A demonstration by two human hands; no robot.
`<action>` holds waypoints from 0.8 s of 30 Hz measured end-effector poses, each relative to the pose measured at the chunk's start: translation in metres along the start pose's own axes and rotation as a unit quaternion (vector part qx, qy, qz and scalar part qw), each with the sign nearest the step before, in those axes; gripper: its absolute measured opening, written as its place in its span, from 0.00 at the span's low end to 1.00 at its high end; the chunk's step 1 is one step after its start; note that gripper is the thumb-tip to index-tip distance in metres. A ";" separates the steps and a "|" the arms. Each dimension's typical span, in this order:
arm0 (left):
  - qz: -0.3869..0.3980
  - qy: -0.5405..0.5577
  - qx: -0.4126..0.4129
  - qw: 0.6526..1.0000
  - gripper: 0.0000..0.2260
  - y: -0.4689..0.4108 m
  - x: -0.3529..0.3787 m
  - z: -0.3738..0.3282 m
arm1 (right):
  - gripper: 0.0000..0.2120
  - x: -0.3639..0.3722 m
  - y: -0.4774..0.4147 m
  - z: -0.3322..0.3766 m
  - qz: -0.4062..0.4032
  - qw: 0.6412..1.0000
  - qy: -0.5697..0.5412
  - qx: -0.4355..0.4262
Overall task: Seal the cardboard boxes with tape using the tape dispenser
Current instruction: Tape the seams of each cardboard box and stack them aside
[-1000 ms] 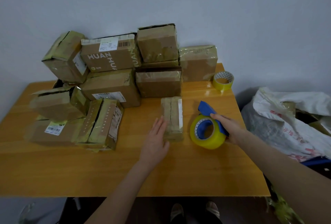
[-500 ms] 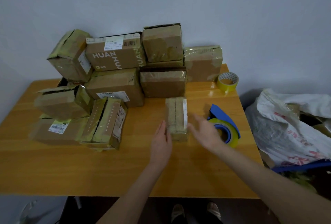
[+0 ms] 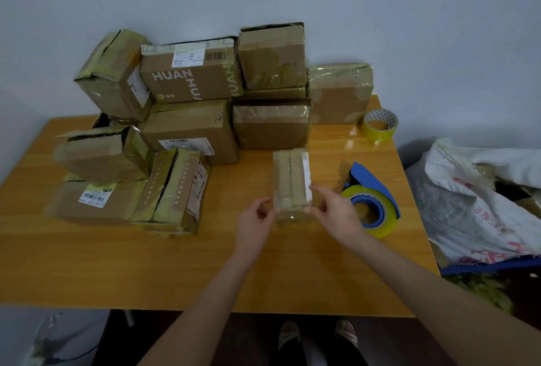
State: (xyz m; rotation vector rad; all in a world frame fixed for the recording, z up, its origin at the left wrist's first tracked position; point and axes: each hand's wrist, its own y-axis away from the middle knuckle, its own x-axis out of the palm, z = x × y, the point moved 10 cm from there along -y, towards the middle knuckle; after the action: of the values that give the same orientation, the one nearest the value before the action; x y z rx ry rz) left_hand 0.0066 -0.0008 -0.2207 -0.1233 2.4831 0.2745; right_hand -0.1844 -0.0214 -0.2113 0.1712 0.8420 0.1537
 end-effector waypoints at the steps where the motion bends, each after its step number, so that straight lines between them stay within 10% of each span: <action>1: 0.007 0.009 -0.004 1.000 0.16 0.000 0.003 0.000 | 0.27 0.005 -0.001 -0.001 0.015 1.000 -0.002 -0.003; 9: 0.011 -0.074 0.012 0.997 0.10 -0.005 0.009 -0.001 | 0.20 0.018 -0.007 0.007 0.028 0.988 0.141 -0.053; 16: 0.049 -0.181 0.088 0.978 0.36 -0.013 0.022 -0.010 | 0.30 0.021 -0.016 0.025 0.044 0.971 0.216 -0.092; 24: 0.096 -0.140 0.152 0.974 0.39 -0.015 0.036 -0.005 | 0.19 0.031 -0.015 0.014 0.081 0.979 0.153 -0.106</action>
State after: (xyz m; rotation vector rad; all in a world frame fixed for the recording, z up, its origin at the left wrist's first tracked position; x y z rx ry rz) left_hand -0.0226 -0.0178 -0.2406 0.2668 2.2246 -0.0126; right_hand -0.1529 -0.0312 -0.2278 0.0149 1.1118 0.4284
